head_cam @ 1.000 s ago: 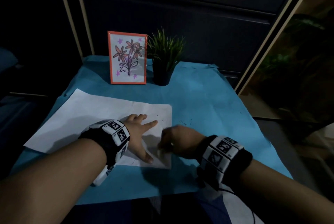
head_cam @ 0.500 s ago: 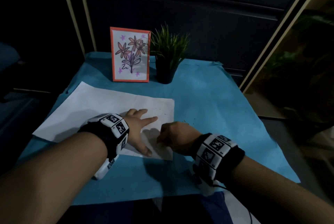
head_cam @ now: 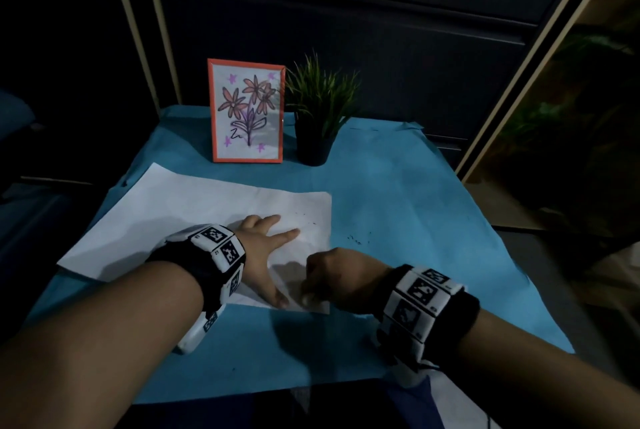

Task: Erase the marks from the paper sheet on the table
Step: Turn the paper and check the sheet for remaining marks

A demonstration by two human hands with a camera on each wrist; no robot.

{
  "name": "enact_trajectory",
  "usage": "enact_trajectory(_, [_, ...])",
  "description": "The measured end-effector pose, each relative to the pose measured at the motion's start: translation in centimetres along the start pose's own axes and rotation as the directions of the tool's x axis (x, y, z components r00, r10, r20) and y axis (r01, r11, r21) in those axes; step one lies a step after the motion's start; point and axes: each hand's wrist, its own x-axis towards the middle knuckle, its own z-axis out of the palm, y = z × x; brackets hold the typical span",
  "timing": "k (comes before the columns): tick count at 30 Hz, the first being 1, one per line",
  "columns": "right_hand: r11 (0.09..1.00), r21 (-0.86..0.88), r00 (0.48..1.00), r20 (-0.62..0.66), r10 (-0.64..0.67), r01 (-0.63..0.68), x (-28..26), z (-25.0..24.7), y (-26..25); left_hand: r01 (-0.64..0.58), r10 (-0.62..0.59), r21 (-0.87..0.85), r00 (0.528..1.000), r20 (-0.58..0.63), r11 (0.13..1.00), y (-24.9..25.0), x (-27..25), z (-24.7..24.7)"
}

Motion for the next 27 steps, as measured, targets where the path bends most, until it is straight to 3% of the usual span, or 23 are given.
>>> enact_trajectory(2, [1.000, 0.009, 1.000, -0.022, -0.008, 0.008, 0.0, -0.5, 0.2, 0.004, -0.004, 0.015, 1.000, 0.009, 1.000, 0.1, -0.1, 0.0])
enact_trajectory(5, [0.999, 0.008, 0.984, -0.174, -0.045, 0.047, 1.5, -1.4, -1.0, -0.001, 0.001, 0.036, 1.000, -0.002, 0.999, 0.2, -0.2, -0.1])
enact_trajectory(11, [0.999, -0.024, 0.995, -0.093, -0.032, 0.030, 1.7, -0.1, -1.2, 0.007, -0.007, 0.039, 1.000, -0.003, 0.999, 0.0, 0.2, 0.2])
enact_trajectory(15, [0.998, 0.056, 0.999, -0.025, 0.027, -0.025, -0.4, 0.1, 0.5, -0.002, 0.002, 0.022, 1.000, -0.011, 1.000, -0.1, 0.1, 0.2])
enact_trajectory(17, [0.989, 0.134, 0.989, -0.125, 0.078, -0.061, -1.0, -0.2, 1.1, -0.010, 0.010, -0.004, 1.000, -0.014, 1.000, -0.1, 0.0, 0.0])
enact_trajectory(19, [0.965, 0.238, 0.942, -0.286, 0.177, -0.109, -1.0, -0.5, 1.8, -0.020, 0.019, -0.016, 0.999, -0.034, 1.000, 0.3, -0.1, -0.3])
enact_trajectory(21, [0.953, 0.259, 0.906, -0.347, 0.243, -0.157, -0.2, -0.9, 2.0, -0.023, 0.023, 0.008, 0.998, -0.058, 1.000, 0.9, -0.2, -0.4])
enact_trajectory(27, [0.947, 0.187, 0.906, -0.292, 0.306, -0.260, 1.3, -1.3, 0.8, 0.015, -0.013, 0.069, 1.000, -0.024, 0.998, 1.5, 0.2, -0.9])
